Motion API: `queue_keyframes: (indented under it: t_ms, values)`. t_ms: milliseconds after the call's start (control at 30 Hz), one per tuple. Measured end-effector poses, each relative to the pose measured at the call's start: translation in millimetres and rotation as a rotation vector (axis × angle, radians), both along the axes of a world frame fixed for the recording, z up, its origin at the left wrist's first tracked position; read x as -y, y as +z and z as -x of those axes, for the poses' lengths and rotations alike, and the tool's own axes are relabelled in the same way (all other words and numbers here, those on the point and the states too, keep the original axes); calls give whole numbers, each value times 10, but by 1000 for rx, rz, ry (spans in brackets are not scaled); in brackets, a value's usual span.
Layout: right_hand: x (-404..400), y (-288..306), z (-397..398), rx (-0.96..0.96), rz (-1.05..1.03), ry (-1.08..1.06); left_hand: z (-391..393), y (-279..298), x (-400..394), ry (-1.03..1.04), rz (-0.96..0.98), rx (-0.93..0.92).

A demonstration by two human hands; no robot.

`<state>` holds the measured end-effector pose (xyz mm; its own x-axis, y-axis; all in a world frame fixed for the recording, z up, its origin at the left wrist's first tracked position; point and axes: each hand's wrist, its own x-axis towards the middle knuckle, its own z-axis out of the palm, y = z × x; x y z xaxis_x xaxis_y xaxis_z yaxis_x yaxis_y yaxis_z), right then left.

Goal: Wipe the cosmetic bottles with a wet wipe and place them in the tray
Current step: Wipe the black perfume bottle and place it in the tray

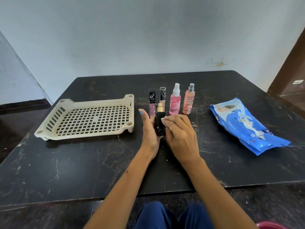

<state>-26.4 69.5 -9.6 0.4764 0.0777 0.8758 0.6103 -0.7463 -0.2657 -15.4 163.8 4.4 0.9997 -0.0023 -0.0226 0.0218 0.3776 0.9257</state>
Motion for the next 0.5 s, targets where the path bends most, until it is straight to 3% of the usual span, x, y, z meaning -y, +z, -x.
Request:
queue_keyframes:
  t_ms: [167, 333, 500]
  values:
    - [-44, 2, 54, 9, 68, 106, -2, 10, -6, 2, 15, -12]
    - [-33, -13, 34, -8, 49, 8, -7, -11, -2, 4, -19, -5]
    - [-63, -7, 93, 11, 109, 124, -26, -23, -8, 13, 5, -20]
